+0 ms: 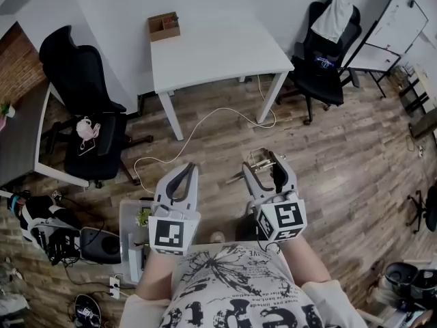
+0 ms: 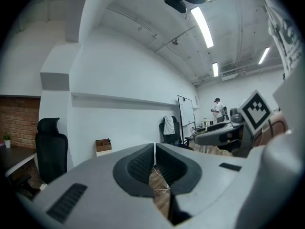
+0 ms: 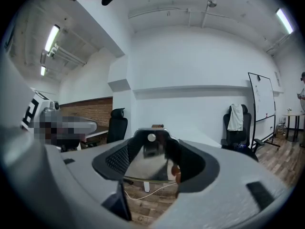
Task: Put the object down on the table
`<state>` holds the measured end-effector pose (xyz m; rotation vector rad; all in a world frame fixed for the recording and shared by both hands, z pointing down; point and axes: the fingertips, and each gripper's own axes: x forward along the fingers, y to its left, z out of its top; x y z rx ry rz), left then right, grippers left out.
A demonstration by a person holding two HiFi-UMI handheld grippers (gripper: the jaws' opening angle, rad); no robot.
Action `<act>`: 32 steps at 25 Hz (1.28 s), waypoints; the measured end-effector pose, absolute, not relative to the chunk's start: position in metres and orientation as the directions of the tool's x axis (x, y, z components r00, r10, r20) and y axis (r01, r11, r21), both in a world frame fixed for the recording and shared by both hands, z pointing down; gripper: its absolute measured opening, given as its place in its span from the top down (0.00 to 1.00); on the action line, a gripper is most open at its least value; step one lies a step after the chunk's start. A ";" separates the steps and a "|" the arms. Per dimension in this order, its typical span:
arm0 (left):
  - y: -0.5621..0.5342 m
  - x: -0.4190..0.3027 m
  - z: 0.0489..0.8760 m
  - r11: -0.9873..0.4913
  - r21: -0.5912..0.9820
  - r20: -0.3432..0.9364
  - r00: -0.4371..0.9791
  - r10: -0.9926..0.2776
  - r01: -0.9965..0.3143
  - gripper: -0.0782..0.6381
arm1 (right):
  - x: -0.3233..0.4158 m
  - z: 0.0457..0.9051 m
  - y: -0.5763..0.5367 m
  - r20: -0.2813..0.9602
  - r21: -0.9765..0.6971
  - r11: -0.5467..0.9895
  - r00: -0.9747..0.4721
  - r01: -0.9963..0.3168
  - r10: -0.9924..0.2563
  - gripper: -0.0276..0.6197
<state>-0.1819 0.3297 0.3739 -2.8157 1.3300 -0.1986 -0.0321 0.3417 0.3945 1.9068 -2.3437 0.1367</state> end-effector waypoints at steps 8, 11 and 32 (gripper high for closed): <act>0.273 -0.154 0.383 -0.598 -0.091 0.104 0.589 -0.801 -0.797 0.87 | -0.001 0.410 0.277 0.169 -0.019 0.246 -0.245 -0.969 -0.955 0.53; 0.244 -0.134 0.382 -0.572 -0.086 0.123 0.561 -0.818 -0.815 0.87 | 0.020 0.409 0.240 0.162 -0.028 0.270 -0.271 -0.962 -0.949 0.53; 0.016 0.010 0.371 -0.407 -0.091 0.111 0.397 -0.911 -0.909 0.87 | 0.164 0.409 -0.017 0.215 -0.014 0.452 -0.444 -0.892 -0.870 0.53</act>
